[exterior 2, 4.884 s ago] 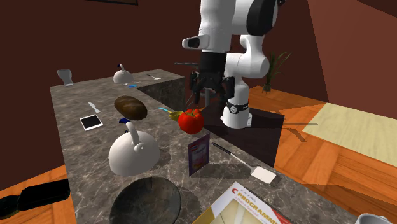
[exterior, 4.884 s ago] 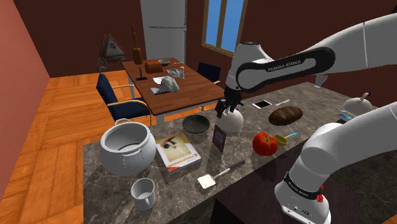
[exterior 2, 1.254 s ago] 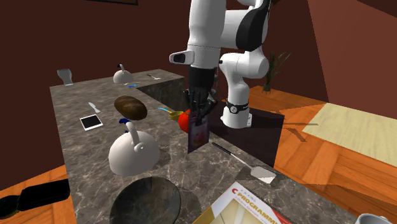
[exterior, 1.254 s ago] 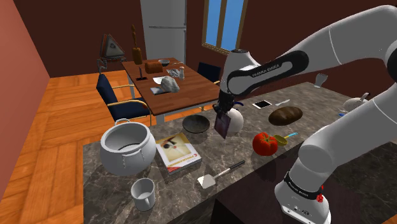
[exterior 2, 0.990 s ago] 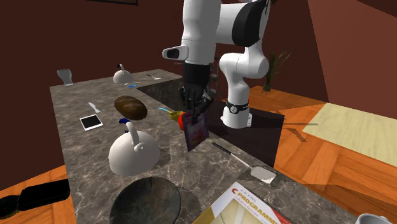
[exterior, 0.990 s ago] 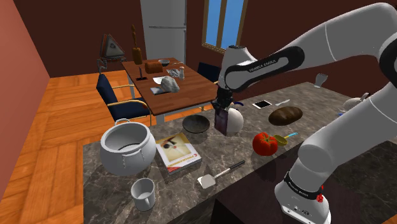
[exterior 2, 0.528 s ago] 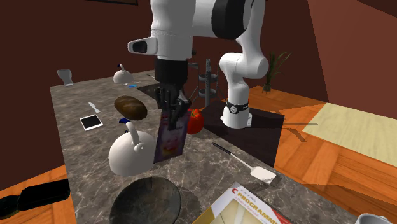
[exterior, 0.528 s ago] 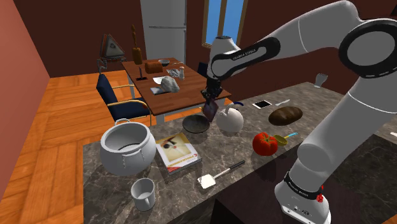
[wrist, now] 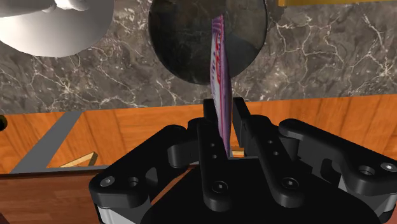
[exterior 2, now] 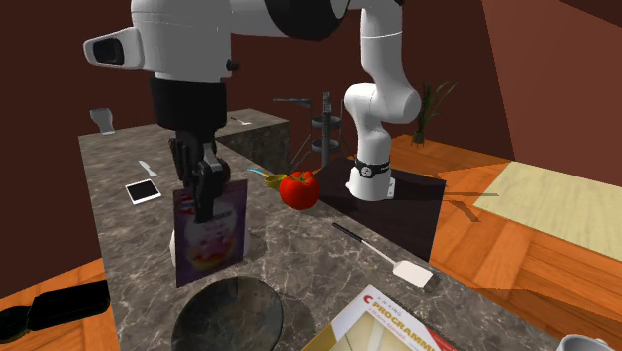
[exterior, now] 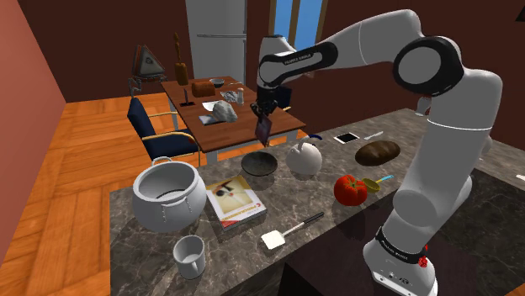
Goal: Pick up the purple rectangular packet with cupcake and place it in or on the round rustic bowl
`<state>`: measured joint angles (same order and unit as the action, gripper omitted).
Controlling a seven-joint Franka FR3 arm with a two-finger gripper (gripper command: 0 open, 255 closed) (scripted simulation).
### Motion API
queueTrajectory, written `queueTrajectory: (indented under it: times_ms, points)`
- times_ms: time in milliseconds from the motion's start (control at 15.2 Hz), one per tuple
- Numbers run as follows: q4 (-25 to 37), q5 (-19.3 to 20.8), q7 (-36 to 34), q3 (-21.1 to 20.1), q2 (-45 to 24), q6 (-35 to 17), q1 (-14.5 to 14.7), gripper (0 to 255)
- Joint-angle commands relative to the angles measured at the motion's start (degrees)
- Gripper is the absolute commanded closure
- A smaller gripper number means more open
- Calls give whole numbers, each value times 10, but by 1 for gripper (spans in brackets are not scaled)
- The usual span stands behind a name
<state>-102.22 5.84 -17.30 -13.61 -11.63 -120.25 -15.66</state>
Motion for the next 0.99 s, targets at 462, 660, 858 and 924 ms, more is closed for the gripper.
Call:
queueTrajectory:
  times_ms: [462, 660, 858, 924]
  points:
    - [-5, 12, -6, 4, -40, -43, 2, 255]
    - [-17, 16, -8, 5, -48, -63, 2, 255]
    - [-28, 20, -12, 7, -57, -83, 3, 255]
    - [-31, 21, -13, 7, -61, -90, 3, 255]
